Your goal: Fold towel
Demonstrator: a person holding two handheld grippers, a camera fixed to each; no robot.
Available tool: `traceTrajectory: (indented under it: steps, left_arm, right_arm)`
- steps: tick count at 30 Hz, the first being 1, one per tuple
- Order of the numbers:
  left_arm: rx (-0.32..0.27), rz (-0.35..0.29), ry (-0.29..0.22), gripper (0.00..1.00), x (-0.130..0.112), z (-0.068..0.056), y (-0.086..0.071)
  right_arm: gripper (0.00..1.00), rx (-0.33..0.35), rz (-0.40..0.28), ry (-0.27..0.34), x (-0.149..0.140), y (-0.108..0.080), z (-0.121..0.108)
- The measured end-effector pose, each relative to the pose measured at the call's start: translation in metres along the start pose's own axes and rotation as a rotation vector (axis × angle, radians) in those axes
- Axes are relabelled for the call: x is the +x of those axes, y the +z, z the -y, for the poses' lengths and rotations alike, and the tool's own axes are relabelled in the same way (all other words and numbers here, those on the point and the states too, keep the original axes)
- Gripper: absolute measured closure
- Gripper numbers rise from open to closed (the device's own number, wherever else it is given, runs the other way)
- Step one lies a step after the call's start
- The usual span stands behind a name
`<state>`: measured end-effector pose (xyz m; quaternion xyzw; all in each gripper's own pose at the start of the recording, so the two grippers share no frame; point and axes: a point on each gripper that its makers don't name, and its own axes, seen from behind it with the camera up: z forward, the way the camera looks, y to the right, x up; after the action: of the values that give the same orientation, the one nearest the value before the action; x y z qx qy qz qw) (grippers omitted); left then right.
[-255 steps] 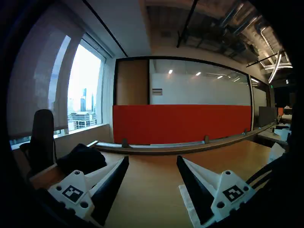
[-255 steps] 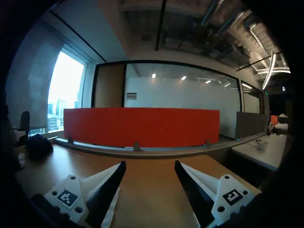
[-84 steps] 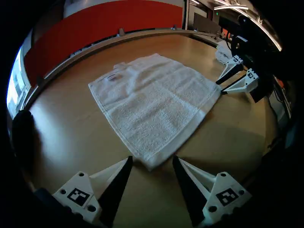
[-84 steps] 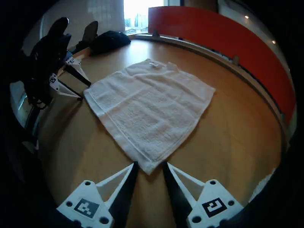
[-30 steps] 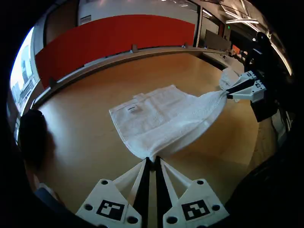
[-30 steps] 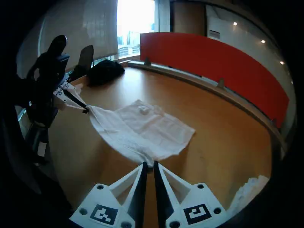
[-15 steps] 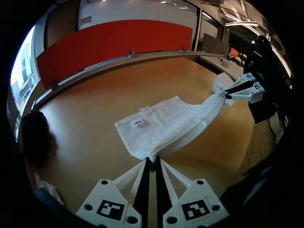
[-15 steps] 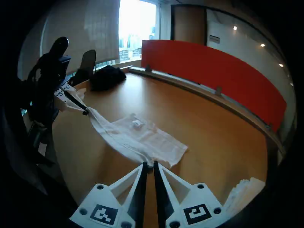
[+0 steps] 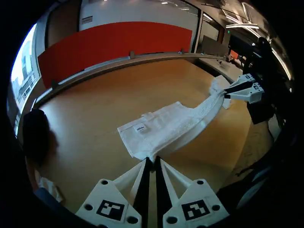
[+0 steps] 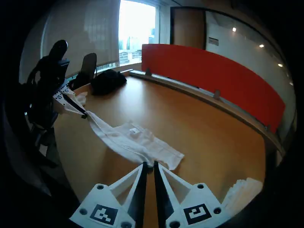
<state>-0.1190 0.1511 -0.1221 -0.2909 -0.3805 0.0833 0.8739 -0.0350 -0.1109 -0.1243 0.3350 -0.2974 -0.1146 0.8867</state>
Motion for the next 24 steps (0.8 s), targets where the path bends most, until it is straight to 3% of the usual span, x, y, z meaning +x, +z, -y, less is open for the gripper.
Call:
traceTrajectory:
  steps: [12,24]
  left_arm:
    - [-0.031,0.011,-0.011,0.90,0.003,-0.010,-0.012]
    - [-0.020,0.036,-0.023,0.90,-0.003,-0.009,-0.007]
  right_arm:
    - [0.87,-0.002,0.002,-0.006,0.002,-0.011,0.000]
    - [0.87,0.013,0.034,-0.017,-0.007,-0.004,0.001]
